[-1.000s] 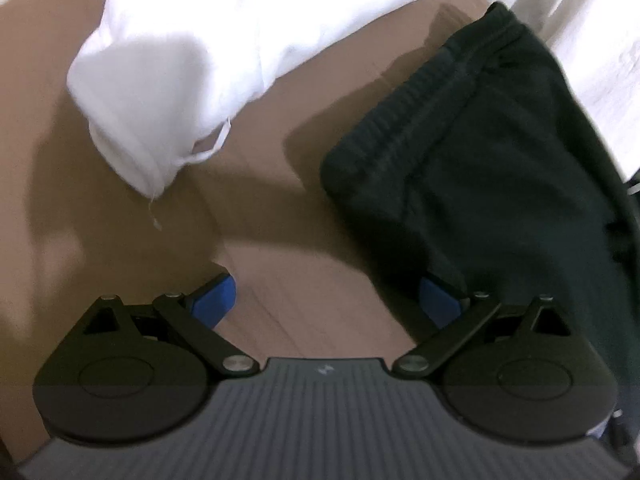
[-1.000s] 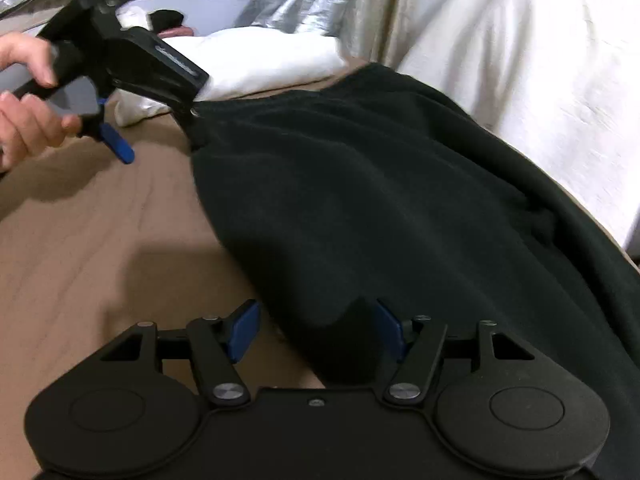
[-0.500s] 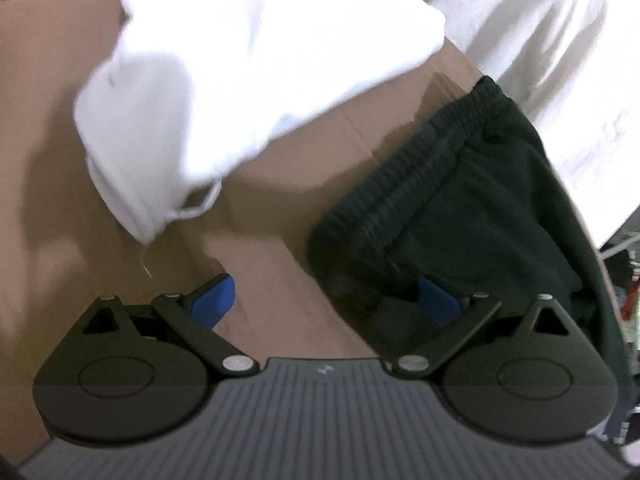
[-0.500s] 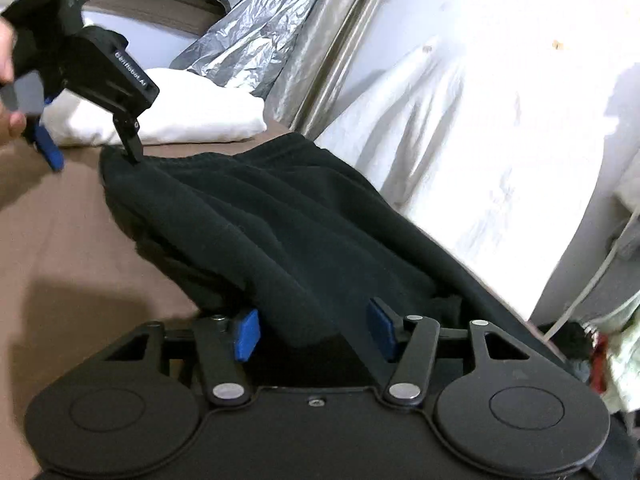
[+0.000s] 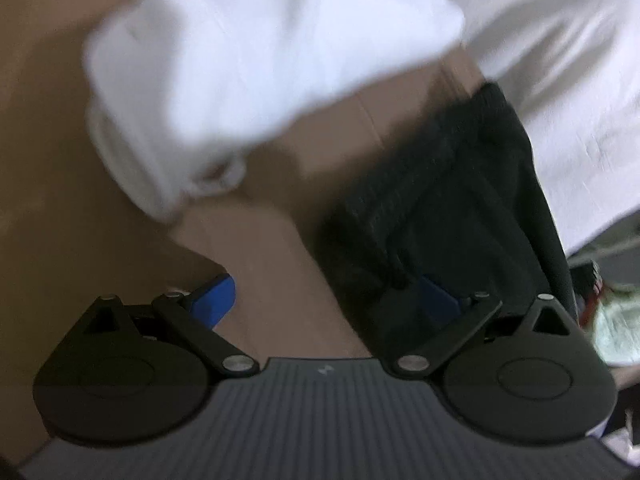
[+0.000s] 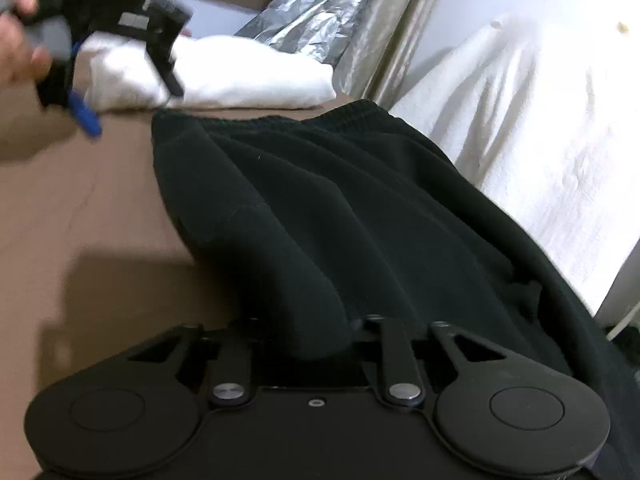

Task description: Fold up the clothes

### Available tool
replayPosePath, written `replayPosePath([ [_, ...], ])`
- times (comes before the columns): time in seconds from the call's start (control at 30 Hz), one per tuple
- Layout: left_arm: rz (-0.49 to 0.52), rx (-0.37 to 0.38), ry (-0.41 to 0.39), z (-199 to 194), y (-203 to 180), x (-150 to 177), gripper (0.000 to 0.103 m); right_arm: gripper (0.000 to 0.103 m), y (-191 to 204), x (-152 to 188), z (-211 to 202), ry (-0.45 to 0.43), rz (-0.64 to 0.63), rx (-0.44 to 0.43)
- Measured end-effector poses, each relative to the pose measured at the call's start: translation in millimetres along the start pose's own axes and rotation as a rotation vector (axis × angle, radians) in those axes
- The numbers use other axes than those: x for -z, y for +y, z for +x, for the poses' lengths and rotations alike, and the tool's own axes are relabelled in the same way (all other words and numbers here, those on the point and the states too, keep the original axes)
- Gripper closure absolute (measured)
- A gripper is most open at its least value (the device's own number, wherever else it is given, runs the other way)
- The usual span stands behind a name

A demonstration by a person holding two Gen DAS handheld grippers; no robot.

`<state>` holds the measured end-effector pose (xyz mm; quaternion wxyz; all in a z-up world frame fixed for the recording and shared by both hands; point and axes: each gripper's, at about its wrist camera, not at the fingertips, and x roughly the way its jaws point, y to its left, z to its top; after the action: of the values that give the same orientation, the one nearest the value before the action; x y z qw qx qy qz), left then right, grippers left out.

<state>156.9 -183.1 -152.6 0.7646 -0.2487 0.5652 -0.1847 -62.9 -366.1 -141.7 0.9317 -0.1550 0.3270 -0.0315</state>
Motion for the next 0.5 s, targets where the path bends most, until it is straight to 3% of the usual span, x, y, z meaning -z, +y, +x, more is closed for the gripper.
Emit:
replayPosePath([
  [0.1, -0.045, 0.101, 0.075, 25.8, -4.7, -0.8, 0.0, 0.078, -10.1, -1.0, -2.0, 0.018, 0.07, -0.034],
  [0.17, -0.03, 0.138, 0.053, 39.3, -13.7, -4.6, 0.004, 0.066, -13.7, -0.4, 3.0, 0.025, 0.093, -0.041],
  [0.2, -0.017, 0.156, 0.012, 40.4, -17.8, -3.1, 0.017, 0.063, -14.2, 1.6, 3.4, 0.027, 0.1, -0.037],
  [0.23, 0.011, 0.154, -0.025, 41.7, -23.3, -1.6, 0.041, 0.063, -14.7, 4.0, 2.0, 0.023, 0.107, -0.037],
  [0.27, 0.093, 0.071, -0.042, 43.9, -34.7, -0.8, 0.066, 0.075, -15.5, 6.0, 0.0, 0.019, 0.117, -0.041],
  [0.3, 0.167, 0.001, -0.062, 44.2, -45.1, -0.2, 0.074, 0.084, -16.6, 6.5, -3.8, 0.014, 0.132, -0.049],
  [0.37, 0.241, -0.027, -0.119, 28.1, -58.2, -0.4, 0.081, 0.09, -17.7, 1.2, -18.6, -0.002, 0.183, -0.047],
  [0.5, 0.266, 0.096, -0.249, -32.1, -75.6, -5.3, 0.084, 0.089, -19.4, -20.0, -55.0, -0.034, 0.246, -0.081],
])
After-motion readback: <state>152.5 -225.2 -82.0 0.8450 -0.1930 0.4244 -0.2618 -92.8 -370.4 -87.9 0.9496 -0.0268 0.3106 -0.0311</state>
